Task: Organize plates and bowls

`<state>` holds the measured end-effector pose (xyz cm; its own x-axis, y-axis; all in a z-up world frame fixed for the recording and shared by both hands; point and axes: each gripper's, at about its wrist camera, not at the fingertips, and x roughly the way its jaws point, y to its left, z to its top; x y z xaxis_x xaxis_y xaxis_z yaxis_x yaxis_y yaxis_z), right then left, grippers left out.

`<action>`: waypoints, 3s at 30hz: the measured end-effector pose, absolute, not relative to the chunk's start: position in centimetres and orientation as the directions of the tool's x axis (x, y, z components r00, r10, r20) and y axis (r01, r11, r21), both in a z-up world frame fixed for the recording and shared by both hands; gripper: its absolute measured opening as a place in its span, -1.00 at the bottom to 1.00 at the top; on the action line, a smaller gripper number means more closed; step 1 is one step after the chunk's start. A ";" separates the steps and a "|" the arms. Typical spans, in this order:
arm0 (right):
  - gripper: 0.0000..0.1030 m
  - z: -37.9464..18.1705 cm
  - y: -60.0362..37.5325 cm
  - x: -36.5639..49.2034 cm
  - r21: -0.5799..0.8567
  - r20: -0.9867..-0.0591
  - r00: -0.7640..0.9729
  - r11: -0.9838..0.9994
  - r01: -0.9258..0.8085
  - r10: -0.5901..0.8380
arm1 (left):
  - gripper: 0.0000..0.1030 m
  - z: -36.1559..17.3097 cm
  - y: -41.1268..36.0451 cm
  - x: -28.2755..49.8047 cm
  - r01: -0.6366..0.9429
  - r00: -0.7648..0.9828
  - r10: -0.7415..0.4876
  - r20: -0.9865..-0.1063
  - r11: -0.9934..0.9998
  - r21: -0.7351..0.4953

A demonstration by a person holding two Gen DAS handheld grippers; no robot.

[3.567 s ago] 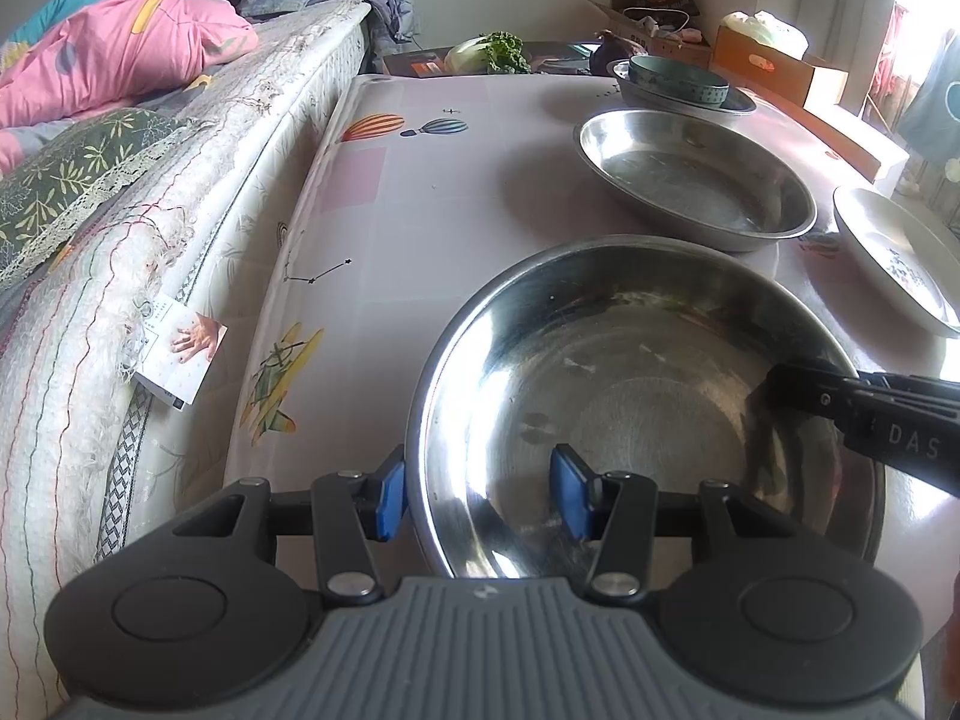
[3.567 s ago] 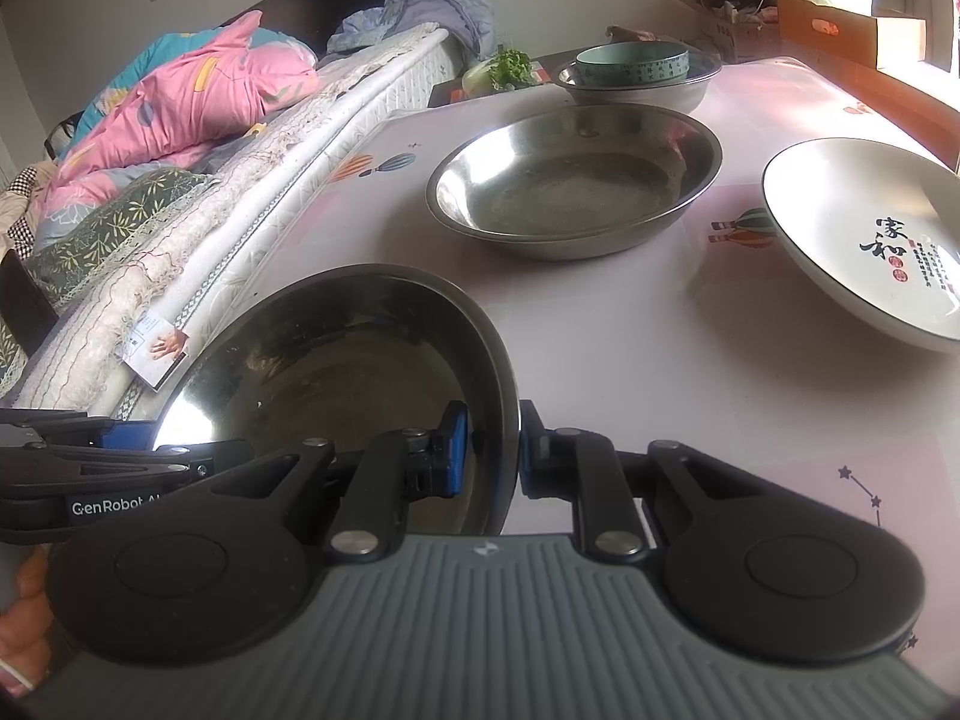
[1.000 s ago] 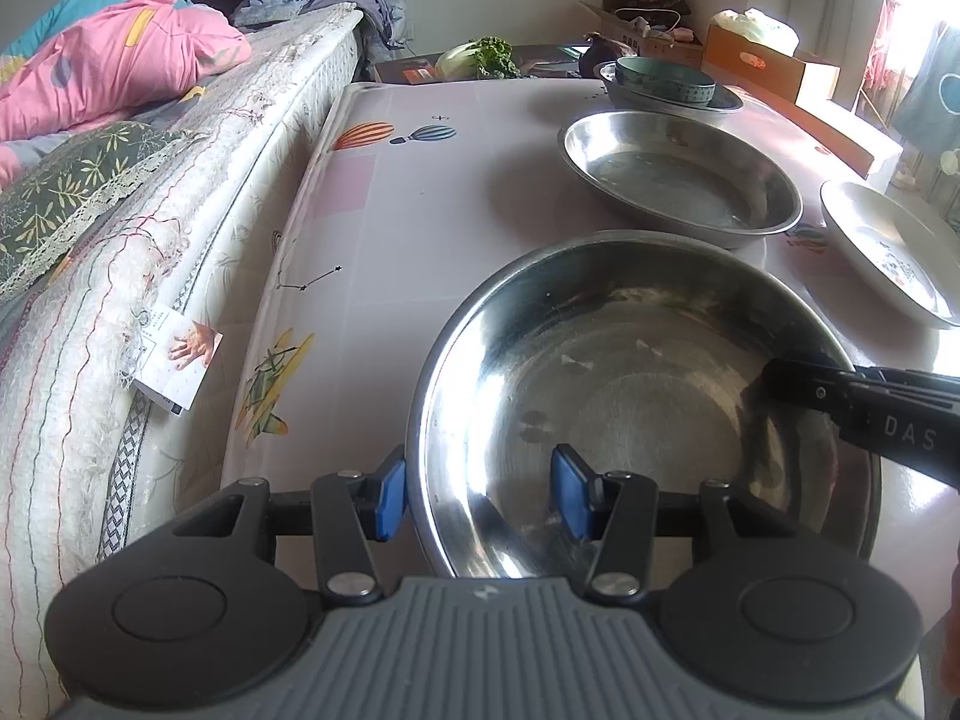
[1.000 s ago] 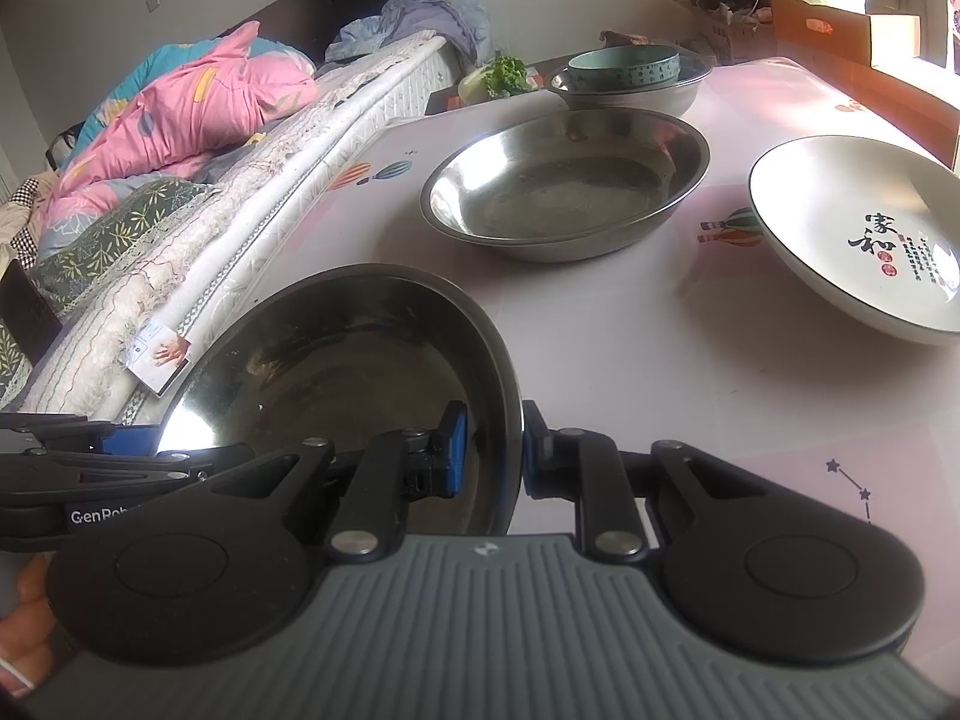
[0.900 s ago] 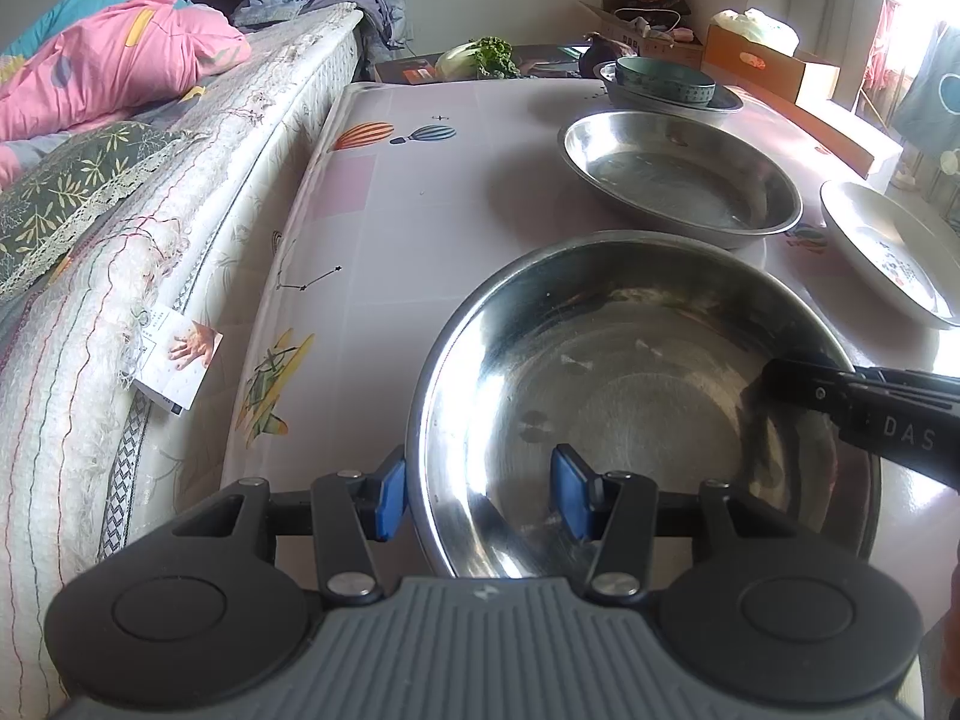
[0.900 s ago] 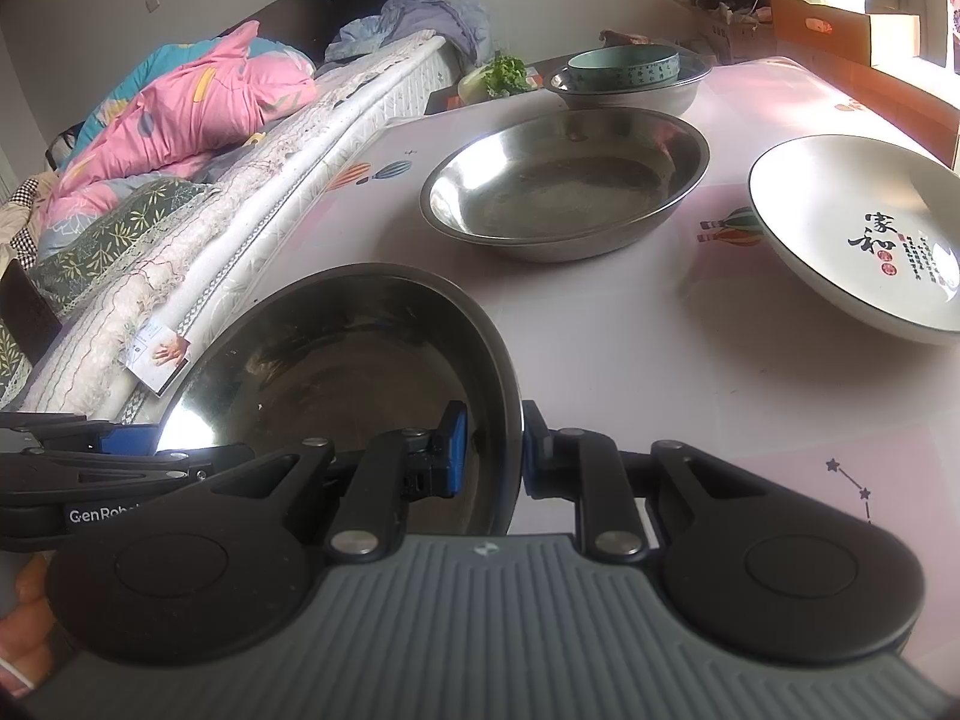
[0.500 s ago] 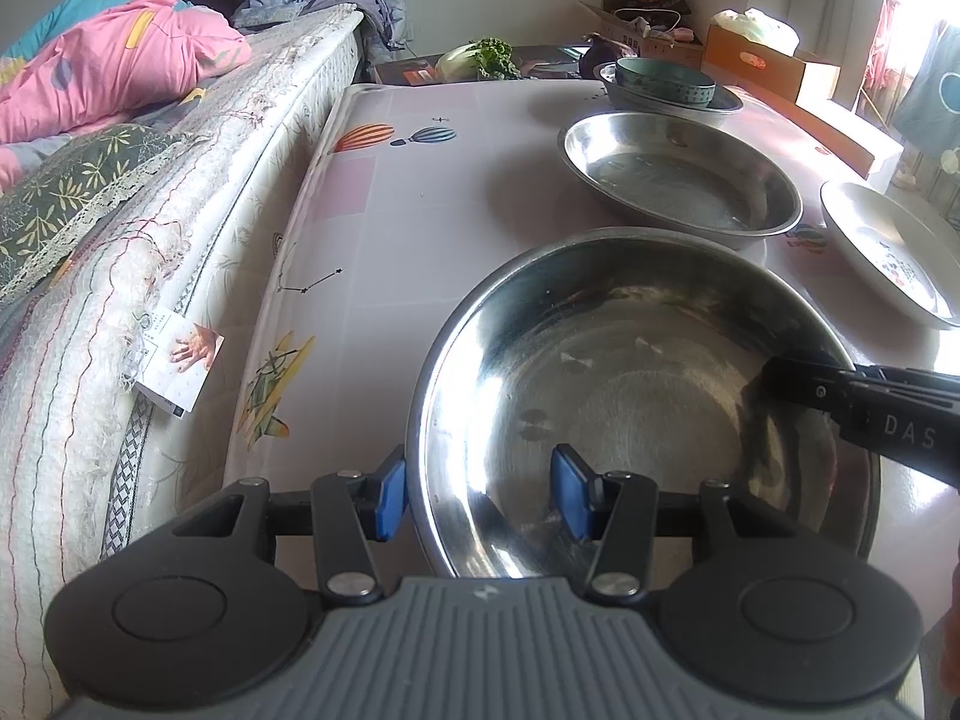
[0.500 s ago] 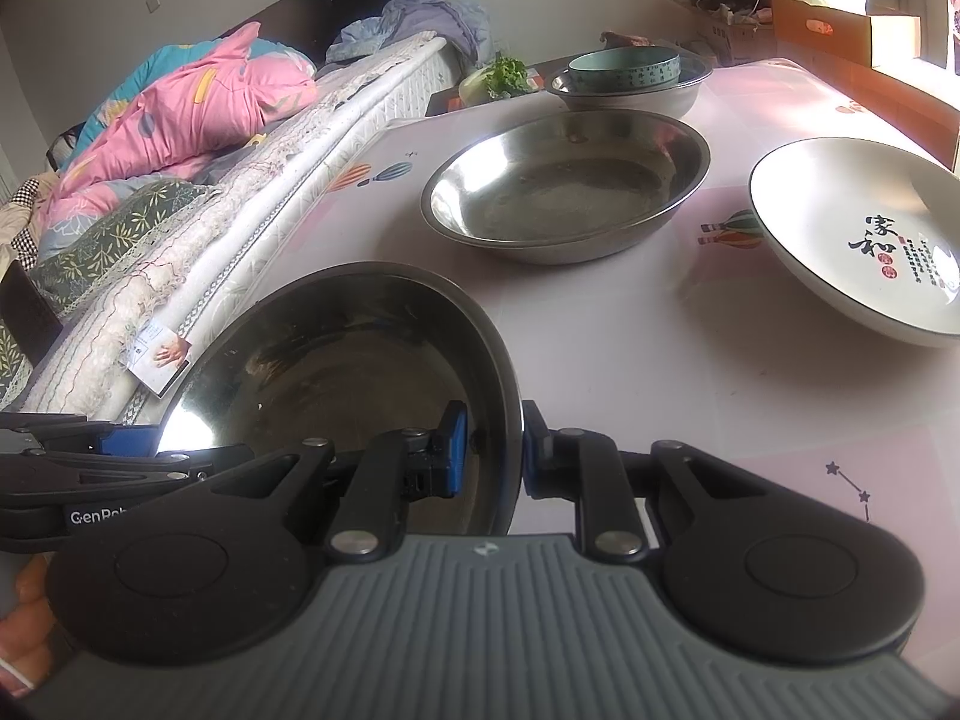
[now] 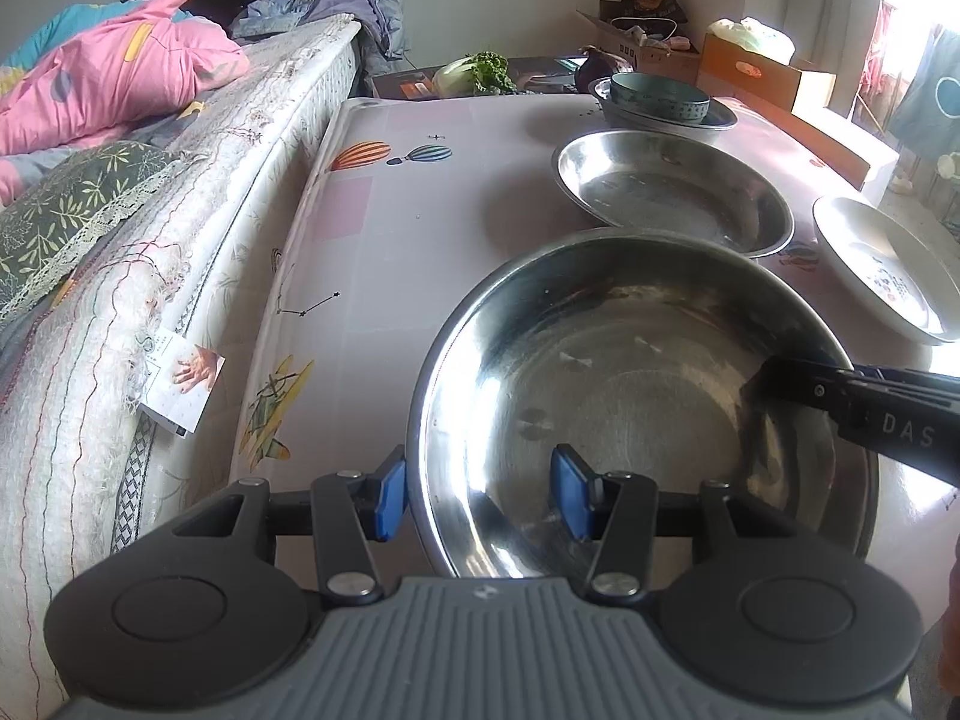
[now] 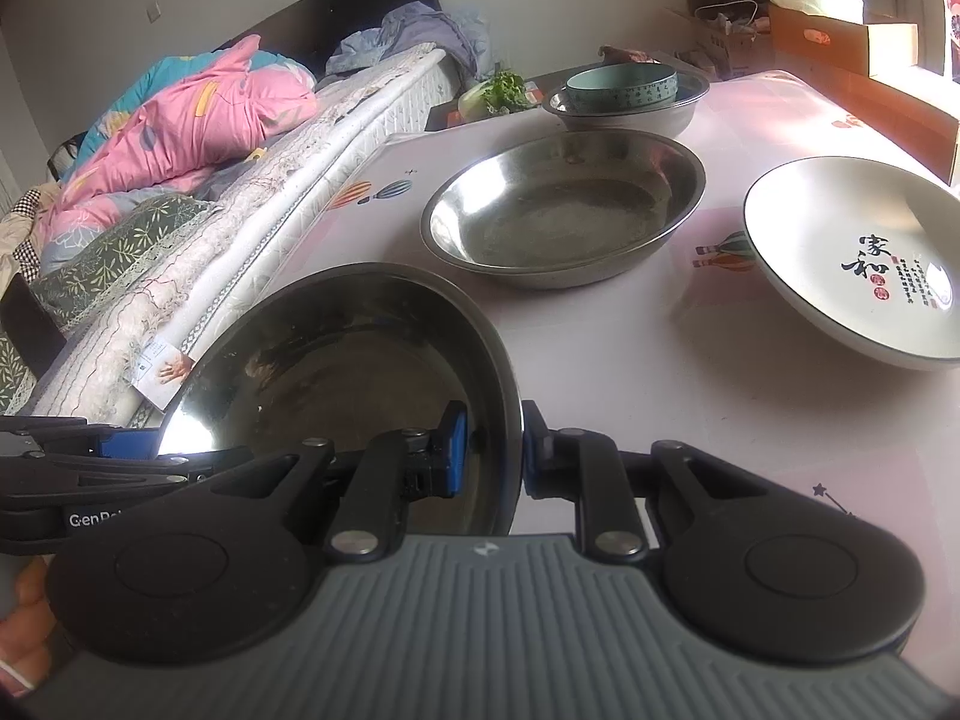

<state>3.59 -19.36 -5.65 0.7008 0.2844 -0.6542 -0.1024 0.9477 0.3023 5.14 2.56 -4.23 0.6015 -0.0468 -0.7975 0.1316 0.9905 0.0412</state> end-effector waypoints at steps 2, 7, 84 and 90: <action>-0.65 -5.5 -19.5 3.7 0.305 -0.651 0.703 0.947 -0.102 0.285 | -0.02 -4.0 2.5 5.4 0.132 0.604 -0.047 -0.796 0.990 0.041; -0.65 -4.9 -19.8 4.4 0.307 -0.644 0.711 0.947 -0.100 0.283 | -0.02 -3.3 2.2 6.1 0.134 0.614 -0.050 -0.788 0.990 0.041; -0.10 -2.5 -38.1 9.3 0.370 -0.529 0.847 0.914 0.167 0.060 | 0.56 -0.2 -10.1 15.1 0.384 0.619 -0.303 -0.724 0.921 -0.057; -0.10 -3.7 -45.1 6.5 0.336 -0.550 0.835 0.909 0.245 -0.022 | 0.49 -2.4 -14.4 13.4 0.476 0.532 -0.434 -0.727 0.863 -0.168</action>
